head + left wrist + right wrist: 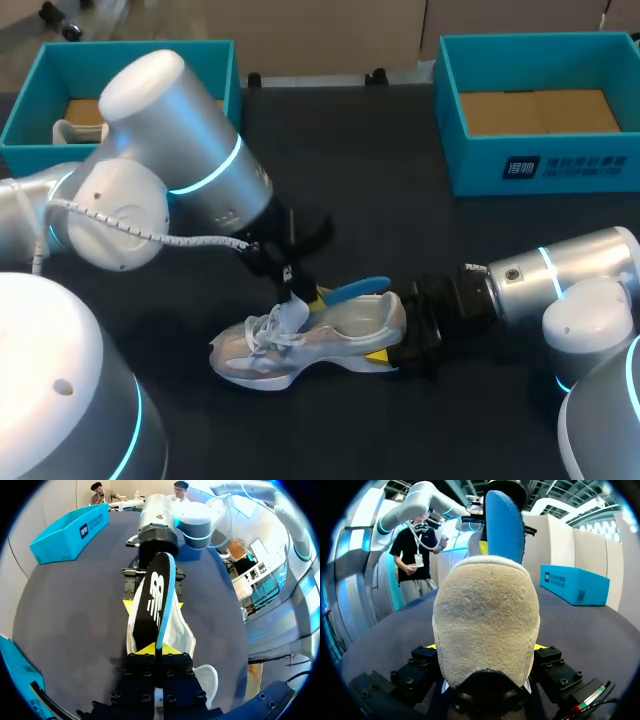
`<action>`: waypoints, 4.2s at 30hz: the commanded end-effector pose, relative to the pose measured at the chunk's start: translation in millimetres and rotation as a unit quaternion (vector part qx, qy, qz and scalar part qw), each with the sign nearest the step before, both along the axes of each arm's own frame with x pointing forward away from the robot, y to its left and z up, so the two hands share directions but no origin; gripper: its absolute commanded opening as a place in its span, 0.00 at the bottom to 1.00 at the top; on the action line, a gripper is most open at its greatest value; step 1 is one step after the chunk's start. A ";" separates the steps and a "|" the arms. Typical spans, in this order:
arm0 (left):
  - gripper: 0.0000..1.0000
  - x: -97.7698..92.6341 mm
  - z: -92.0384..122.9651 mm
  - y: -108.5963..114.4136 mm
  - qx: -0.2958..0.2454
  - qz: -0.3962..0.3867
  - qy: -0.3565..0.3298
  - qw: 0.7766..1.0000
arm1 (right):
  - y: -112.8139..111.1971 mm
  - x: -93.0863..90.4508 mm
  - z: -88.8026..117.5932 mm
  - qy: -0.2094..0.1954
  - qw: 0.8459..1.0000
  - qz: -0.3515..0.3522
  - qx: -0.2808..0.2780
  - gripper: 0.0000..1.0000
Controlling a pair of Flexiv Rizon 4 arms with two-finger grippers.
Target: Take the shoe out of the shoebox, open the shoe tongue, remove and reinsert the insole, then place the shoe into the shoebox
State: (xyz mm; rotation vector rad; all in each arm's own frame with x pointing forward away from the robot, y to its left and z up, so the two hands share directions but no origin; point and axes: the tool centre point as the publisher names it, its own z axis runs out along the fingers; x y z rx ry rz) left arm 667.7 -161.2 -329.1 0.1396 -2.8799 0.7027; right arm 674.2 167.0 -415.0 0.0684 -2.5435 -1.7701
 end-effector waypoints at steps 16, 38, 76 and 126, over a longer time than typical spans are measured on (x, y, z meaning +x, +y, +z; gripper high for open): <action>0.44 -7.0 30.7 -18.2 0.005 -0.027 -0.053 0.998 | 2.2 -2.0 -1.6 0.000 1.000 0.000 -0.002 0.00; 0.25 -22.4 8.5 -53.5 0.060 -0.014 -0.128 0.990 | 2.2 -2.0 -1.6 0.000 1.000 0.000 -0.002 0.00; 0.00 -33.8 10.3 -57.0 0.047 0.070 -0.255 0.963 | 2.2 -2.0 -1.6 0.000 1.000 0.000 -0.002 0.00; 0.41 -31.4 -4.5 -73.0 0.105 0.222 -0.345 0.906 | 2.2 -2.0 -1.6 0.000 1.000 0.000 -0.002 0.00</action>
